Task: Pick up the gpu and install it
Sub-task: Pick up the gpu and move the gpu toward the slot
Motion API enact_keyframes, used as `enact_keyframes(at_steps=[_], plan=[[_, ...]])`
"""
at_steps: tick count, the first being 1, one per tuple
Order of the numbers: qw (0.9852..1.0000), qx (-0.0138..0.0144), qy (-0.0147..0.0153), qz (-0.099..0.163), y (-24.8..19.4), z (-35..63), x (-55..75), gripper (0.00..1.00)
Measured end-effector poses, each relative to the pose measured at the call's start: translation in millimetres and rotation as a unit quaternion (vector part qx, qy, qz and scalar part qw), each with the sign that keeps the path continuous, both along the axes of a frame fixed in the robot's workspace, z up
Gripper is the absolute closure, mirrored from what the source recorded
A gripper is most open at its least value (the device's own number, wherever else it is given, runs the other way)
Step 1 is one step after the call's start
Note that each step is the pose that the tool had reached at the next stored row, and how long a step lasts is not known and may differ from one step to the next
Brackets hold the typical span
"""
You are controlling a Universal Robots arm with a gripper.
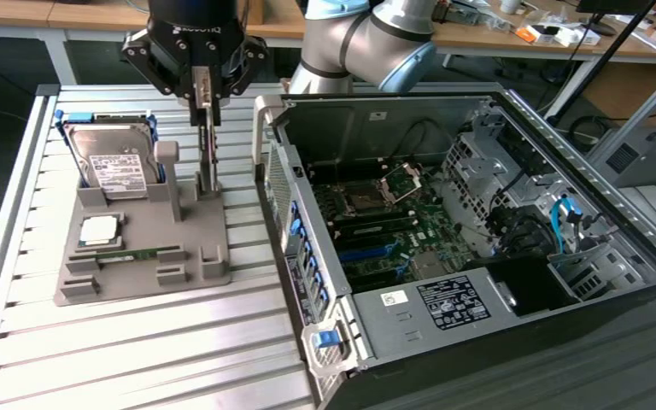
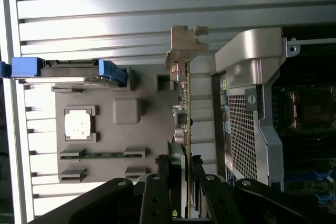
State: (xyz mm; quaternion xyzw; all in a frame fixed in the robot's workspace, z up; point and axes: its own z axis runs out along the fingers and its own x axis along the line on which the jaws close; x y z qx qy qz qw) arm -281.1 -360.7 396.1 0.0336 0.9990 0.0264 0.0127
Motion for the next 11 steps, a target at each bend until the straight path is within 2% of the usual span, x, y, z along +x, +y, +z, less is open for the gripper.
enact_keyframes(at_steps=[11], plan=[[1.0, 0.0001, 0.0, 0.0, 0.0, 8.3, 0.0, 0.73]])
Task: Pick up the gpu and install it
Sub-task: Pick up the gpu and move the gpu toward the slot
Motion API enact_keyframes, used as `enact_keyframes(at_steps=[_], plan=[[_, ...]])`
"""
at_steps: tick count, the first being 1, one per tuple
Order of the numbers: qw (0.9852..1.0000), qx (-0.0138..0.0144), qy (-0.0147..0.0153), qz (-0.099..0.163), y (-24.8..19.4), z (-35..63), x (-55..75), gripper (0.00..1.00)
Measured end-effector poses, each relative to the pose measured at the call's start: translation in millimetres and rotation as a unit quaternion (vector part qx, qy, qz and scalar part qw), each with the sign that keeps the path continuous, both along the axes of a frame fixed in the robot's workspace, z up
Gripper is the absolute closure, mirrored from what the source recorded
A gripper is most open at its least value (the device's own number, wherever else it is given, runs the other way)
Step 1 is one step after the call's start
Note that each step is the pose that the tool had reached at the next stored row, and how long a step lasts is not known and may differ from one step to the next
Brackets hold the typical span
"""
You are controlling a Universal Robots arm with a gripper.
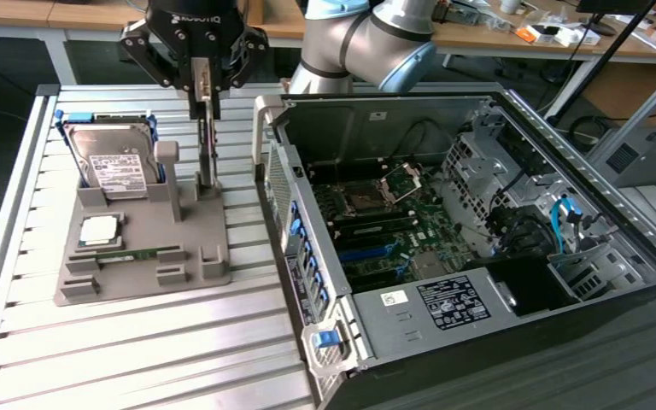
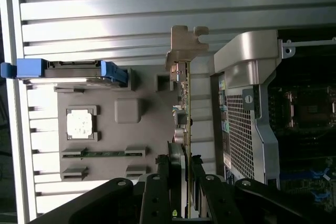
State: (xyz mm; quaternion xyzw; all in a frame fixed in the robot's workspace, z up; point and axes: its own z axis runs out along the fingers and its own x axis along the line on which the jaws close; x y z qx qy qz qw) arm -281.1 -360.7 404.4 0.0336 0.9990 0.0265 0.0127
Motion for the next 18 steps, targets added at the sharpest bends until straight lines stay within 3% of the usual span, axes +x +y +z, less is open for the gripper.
enact_keyframes(at_steps=[18], plan=[[1.0, 0.0003, 0.0, 0.0, 0.0, 14.4, 0.0, 0.73]])
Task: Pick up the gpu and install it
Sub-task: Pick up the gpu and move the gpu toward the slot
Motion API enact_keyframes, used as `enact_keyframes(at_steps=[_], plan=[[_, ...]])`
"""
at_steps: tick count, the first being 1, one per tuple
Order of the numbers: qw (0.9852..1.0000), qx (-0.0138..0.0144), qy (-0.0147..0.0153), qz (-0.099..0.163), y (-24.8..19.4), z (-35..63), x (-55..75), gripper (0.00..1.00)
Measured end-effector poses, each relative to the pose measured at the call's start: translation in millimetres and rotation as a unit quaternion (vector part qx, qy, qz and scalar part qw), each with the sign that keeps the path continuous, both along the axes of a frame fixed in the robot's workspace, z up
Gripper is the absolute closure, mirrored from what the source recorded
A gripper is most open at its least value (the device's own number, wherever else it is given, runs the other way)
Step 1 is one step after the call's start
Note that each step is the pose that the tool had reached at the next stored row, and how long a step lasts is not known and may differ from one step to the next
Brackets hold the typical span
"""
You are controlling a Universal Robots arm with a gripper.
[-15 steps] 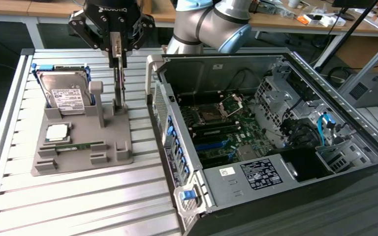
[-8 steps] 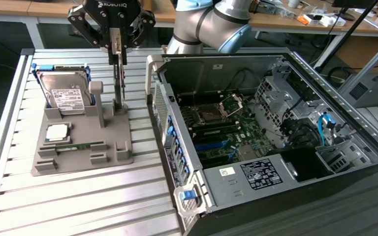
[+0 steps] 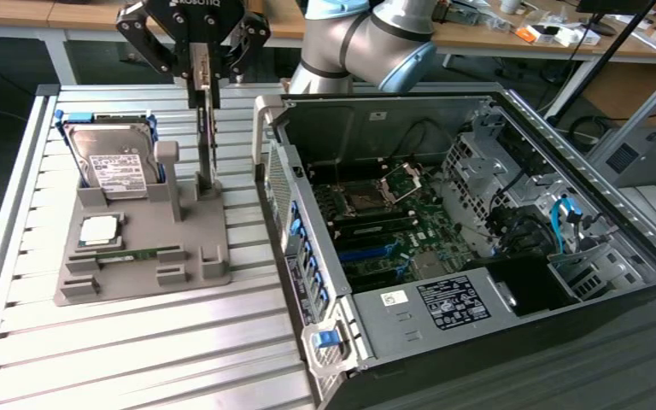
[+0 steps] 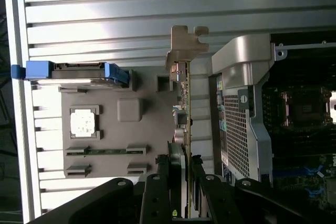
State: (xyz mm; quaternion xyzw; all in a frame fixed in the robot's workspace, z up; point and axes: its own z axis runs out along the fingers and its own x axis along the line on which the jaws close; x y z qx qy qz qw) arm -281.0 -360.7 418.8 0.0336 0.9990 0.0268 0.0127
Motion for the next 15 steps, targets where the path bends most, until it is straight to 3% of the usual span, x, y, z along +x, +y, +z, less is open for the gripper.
enact_keyframes(at_steps=[15], plan=[[1.0, 0.001, 0.0, 0.0, 0.0, 12.4, 0.0, 0.73]])
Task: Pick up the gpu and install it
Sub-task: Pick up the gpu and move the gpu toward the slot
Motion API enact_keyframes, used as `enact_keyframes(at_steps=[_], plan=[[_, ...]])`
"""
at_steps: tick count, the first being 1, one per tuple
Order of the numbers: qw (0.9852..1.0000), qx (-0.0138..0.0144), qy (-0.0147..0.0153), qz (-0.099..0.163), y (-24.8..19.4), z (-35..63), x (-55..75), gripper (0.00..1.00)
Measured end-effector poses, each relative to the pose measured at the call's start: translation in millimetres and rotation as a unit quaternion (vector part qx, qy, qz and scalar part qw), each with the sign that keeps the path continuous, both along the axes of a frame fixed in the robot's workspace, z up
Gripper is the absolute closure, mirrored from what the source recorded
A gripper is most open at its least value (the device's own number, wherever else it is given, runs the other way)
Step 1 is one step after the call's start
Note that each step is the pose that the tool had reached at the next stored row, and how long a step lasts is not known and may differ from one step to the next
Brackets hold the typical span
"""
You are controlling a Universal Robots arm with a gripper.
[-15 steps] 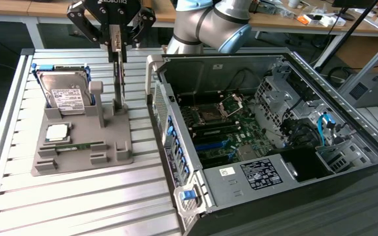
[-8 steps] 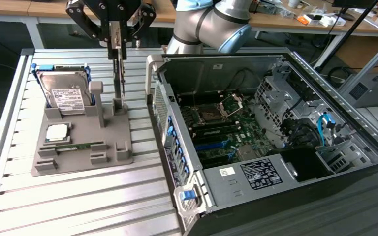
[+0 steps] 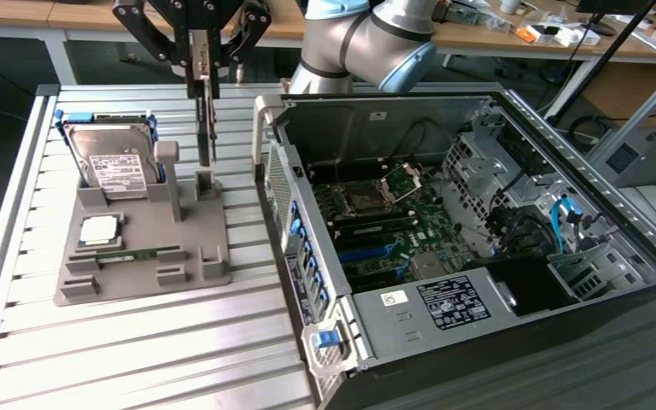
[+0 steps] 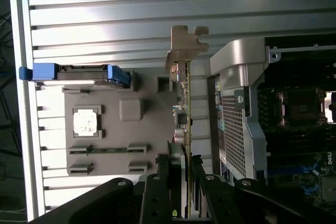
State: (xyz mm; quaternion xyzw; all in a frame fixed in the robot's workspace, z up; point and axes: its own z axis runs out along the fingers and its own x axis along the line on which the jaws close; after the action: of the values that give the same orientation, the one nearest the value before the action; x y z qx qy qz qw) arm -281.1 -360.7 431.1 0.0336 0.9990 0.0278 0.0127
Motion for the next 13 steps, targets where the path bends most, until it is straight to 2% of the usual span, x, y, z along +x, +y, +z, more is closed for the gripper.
enact_keyframes(at_steps=[13], plan=[[1.0, 0.0004, 0.0, 0.0, 0.0, 8.1, 0.0, 0.73]])
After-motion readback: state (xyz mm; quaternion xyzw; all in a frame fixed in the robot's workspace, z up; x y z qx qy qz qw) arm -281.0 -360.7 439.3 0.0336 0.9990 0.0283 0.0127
